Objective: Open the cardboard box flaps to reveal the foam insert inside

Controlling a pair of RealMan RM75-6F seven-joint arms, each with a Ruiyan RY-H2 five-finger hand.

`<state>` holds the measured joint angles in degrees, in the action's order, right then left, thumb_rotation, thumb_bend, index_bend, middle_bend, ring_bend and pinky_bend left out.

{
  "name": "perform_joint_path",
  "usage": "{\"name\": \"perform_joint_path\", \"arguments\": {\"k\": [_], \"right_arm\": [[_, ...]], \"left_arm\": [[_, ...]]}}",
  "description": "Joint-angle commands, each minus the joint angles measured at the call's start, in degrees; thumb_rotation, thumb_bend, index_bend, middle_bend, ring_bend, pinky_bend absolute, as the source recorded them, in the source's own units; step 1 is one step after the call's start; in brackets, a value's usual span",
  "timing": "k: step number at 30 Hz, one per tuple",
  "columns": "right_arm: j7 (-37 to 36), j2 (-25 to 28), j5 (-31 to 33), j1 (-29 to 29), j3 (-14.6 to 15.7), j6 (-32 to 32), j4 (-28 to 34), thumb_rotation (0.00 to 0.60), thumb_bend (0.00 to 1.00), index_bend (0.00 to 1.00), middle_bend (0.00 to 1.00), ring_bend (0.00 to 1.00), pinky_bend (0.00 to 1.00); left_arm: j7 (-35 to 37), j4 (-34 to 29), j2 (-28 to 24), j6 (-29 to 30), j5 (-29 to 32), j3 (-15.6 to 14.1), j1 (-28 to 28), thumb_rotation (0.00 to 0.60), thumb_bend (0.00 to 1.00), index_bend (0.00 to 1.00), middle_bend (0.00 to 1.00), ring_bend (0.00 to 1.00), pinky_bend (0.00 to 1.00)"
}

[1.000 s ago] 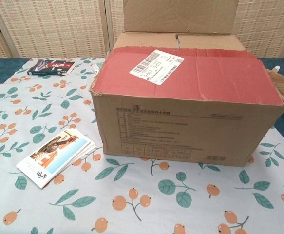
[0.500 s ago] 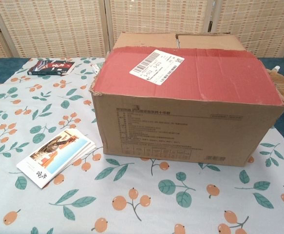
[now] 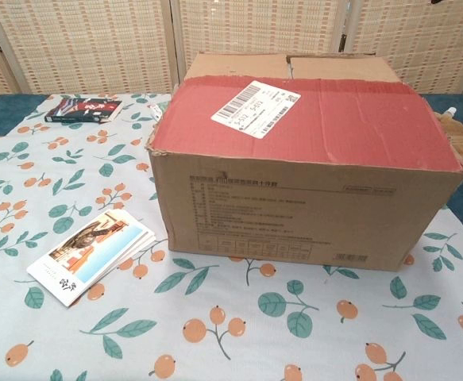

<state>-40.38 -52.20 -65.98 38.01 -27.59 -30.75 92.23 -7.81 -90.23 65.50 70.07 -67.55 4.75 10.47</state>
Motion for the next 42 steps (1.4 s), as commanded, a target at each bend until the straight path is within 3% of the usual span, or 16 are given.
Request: {"name": "perform_joint_path", "arguments": {"k": [1,4,12,20,25,30,42], "right_arm": [[-21.4,2.0,-7.6,-4.7,-2.7,5.1,3.9,0.6,0.26,0.14,0.17,0.22,0.25],[-32.0,0.8,-14.4,-5.1,-2.4,6.4,1.8,0.6,0.26,0.14,0.19,0.23,0.26],[-50.4,-2.5,-28.2,-2.7,4.6,-1.2,-3.8,0.6,0.26,0.14,0.22,0.25,0.26],[-69.1,-6.4,-38.3,2.9,16.3,-11.7,-13.6,0.6,0.26,0.14,0.23,0.25,0.26],[-74.4,-8.8,-39.2,5.6,21.0,-15.2,-18.3,0.6,0.26,0.14,0.24,0.25,0.26],[-75.0,-10.7,-36.8,7.0,23.2,-16.2,-20.9,0.6,0.26,0.14,0.25,0.25,0.26],[-75.7,-10.2,-34.7,8.2,28.5,-19.7,-20.0,0.6,0.26,0.14,0.21,0.25,0.26]], "left_arm": [[0.9,0.2,-0.1,-0.3,-0.7,-0.1,0.2,0.6,0.41,0.01,0.2,0.11,0.0],[1.7,0.7,-0.1,-0.2,-1.4,-0.3,0.1,0.6,0.41,0.0,0.2,0.12,0.0],[2.8,1.1,0.1,0.7,-2.9,-0.4,0.0,0.6,0.41,0.0,0.2,0.12,0.0],[5.1,2.6,1.1,3.0,-4.7,0.0,-0.4,0.6,0.41,0.0,0.2,0.13,0.0],[6.4,3.8,1.4,3.1,-5.5,-0.1,-0.6,0.6,0.41,0.0,0.2,0.14,0.0],[5.9,3.7,1.4,2.9,-4.4,0.2,-0.6,0.6,0.41,0.0,0.2,0.14,0.0],[5.0,3.3,1.4,2.5,-3.4,0.4,-0.6,0.6,0.41,0.0,0.2,0.12,0.0]]}}
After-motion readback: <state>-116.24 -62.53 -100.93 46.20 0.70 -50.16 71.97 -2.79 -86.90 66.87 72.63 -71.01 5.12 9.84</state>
